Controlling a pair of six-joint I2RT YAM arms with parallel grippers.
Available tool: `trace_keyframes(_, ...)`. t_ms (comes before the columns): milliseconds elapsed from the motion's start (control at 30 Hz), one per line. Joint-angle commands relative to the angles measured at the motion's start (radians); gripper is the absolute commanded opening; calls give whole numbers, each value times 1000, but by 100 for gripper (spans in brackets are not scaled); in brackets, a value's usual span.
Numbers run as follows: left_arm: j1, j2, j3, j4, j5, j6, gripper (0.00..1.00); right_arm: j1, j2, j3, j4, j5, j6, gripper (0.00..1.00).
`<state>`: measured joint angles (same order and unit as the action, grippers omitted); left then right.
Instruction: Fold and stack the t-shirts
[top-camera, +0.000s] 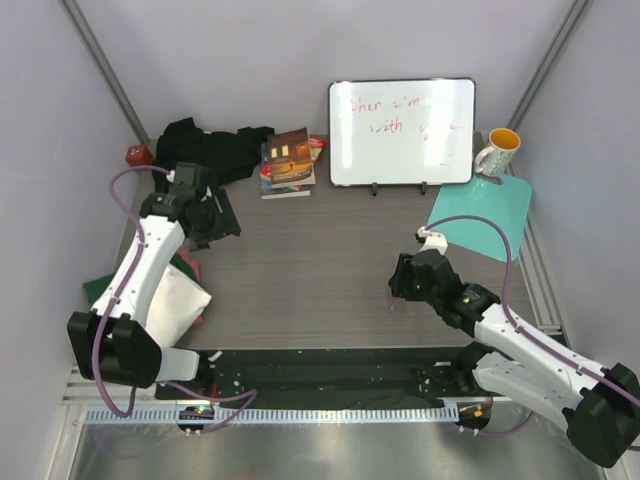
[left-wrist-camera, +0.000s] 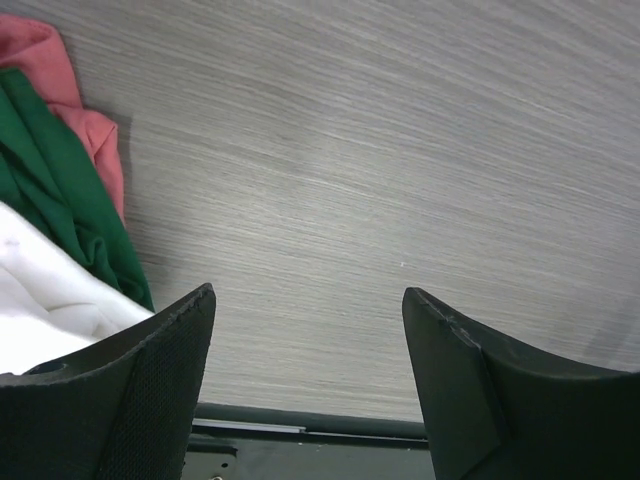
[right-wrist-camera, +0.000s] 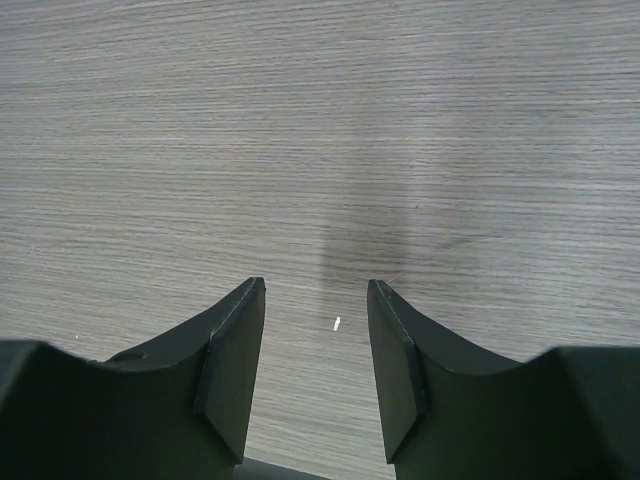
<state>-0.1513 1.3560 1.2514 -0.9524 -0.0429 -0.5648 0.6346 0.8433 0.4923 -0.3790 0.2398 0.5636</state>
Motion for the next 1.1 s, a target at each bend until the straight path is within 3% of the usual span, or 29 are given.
trace_keyframes(0,-1,-46,14,41,-6,16,77,2,14,5,38,-10,7,51)
trace_keyframes(800,-1,11,-9,150,100,-29,75,4,31,-6,69,-36,19,51)
trace_keyframes(900,-1,60,31,213,167,-18,75,2,23,-9,69,-48,30,51)
trace_keyframes(1067,-1,291,261,207,172,-15,67,4,4,-20,71,-62,44,51)
